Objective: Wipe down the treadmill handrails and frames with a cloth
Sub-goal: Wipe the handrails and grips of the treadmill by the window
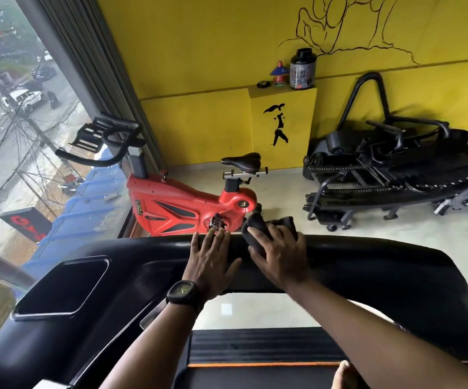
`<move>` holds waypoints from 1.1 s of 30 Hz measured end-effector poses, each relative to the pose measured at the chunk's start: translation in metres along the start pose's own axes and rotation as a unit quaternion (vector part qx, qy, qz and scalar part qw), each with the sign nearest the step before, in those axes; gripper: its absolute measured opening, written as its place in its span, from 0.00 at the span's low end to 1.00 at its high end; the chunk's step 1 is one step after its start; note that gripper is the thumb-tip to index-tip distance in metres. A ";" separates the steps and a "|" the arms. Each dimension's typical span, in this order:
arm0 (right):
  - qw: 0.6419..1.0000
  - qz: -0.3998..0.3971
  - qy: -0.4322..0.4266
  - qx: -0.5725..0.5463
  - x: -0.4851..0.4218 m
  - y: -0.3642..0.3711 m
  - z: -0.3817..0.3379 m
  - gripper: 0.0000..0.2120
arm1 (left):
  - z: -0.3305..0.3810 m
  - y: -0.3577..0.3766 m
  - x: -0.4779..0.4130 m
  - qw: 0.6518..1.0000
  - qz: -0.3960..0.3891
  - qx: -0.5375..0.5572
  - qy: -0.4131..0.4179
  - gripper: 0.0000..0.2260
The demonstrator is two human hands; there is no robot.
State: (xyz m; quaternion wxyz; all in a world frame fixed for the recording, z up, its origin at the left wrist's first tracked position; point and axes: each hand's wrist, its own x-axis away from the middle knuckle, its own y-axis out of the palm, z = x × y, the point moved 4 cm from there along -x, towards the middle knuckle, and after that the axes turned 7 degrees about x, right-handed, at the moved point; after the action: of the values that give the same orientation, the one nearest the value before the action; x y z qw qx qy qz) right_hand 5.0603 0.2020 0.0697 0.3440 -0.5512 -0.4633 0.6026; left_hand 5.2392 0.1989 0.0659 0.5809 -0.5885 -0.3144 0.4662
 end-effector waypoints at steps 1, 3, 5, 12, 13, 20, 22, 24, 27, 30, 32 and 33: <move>0.999 -0.029 -0.017 -0.001 -0.010 0.000 0.007 0.23 | 0.000 0.000 0.000 1.000 0.003 -0.003 0.003 0.33; 0.996 -0.088 0.013 0.013 -0.026 0.001 0.023 0.25 | 0.001 -0.001 0.000 1.000 0.002 -0.003 0.000 0.33; 0.993 -0.079 0.085 0.024 -0.022 0.001 0.026 0.25 | 0.003 -0.003 0.000 1.000 0.001 0.000 -0.006 0.33; 0.997 -0.066 -0.021 0.029 -0.013 0.002 0.010 0.25 | 0.004 0.003 -0.003 1.000 -0.012 -0.021 0.018 0.33; 0.994 -0.104 -0.010 0.022 -0.024 0.001 0.019 0.25 | 0.005 0.003 -0.003 1.000 -0.009 -0.022 0.017 0.33; 0.993 -0.037 0.092 0.063 0.008 0.003 0.010 0.22 | 0.005 0.002 -0.003 1.000 -0.010 -0.018 0.018 0.33; 0.998 -0.038 0.043 0.035 -0.001 0.001 0.014 0.23 | 0.004 0.004 -0.002 1.000 -0.010 -0.021 0.020 0.33; 0.995 -0.093 0.015 0.018 -0.017 -0.002 0.026 0.26 | 0.004 0.004 -0.003 1.000 -0.003 -0.021 0.019 0.33; 0.991 -0.113 0.072 0.023 -0.024 0.001 0.045 0.25 | 0.004 0.004 -0.002 1.000 -0.002 -0.023 0.020 0.33; 0.992 -0.031 0.122 0.033 0.006 -0.001 0.025 0.23 | 0.005 0.004 -0.002 1.000 0.000 -0.024 0.017 0.33; 0.997 0.009 0.070 0.014 0.024 0.000 0.007 0.22 | 0.004 0.005 -0.002 1.000 0.004 -0.020 0.021 0.33; 0.999 0.017 0.035 0.005 0.025 0.000 0.005 0.22 | 0.004 0.006 -0.002 1.000 0.003 -0.018 0.024 0.33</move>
State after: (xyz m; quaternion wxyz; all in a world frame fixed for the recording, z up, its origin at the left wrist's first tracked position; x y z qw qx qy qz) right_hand 5.0517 0.2247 0.0605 0.3525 -0.5782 -0.4383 0.5910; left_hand 5.2342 0.1976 0.0608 0.5764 -0.6110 -0.3070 0.4473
